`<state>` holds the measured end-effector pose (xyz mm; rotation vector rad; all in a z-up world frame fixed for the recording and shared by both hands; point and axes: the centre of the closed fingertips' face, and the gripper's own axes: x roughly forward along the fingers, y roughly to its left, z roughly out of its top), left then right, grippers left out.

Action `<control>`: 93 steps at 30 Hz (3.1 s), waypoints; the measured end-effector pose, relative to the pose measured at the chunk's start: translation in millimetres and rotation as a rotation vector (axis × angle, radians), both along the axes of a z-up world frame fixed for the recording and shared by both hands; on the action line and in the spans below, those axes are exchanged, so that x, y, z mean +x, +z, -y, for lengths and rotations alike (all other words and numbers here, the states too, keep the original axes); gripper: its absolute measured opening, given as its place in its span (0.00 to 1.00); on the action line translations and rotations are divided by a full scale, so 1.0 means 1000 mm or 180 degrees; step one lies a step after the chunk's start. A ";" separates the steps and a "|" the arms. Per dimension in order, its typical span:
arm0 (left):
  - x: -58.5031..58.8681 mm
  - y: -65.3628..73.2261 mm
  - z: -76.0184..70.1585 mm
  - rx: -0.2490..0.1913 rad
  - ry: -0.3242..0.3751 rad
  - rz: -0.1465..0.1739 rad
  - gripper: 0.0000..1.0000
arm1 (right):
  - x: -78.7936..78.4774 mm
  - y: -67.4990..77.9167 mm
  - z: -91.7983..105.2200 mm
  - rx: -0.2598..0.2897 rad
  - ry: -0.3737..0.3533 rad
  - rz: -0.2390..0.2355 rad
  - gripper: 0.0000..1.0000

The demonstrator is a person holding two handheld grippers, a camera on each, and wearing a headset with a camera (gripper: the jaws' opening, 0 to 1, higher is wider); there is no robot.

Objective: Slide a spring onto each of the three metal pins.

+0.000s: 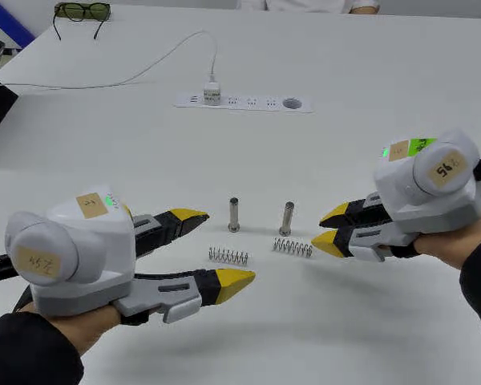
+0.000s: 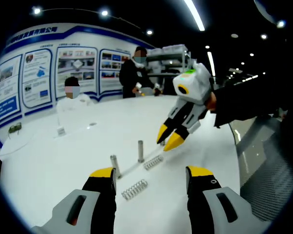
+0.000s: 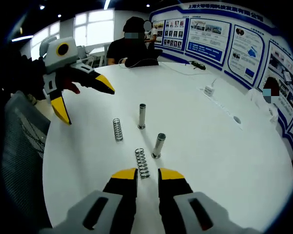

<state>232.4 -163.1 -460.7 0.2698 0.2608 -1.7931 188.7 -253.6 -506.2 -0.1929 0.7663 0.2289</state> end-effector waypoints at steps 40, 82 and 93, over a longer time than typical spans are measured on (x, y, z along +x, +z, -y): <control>-0.011 -0.007 0.002 0.0079 -0.0127 0.0019 0.55 | -0.004 -0.023 -0.005 -0.0017 0.0257 -0.0318 0.12; -0.050 -0.013 0.024 -0.0019 -0.0699 0.0492 0.12 | -0.012 0.056 -0.073 -0.0097 0.0852 -0.0251 0.11; -0.052 -0.010 0.024 -0.0025 -0.0720 0.0451 0.11 | -0.003 0.067 -0.081 -0.0046 0.0870 -0.0089 0.11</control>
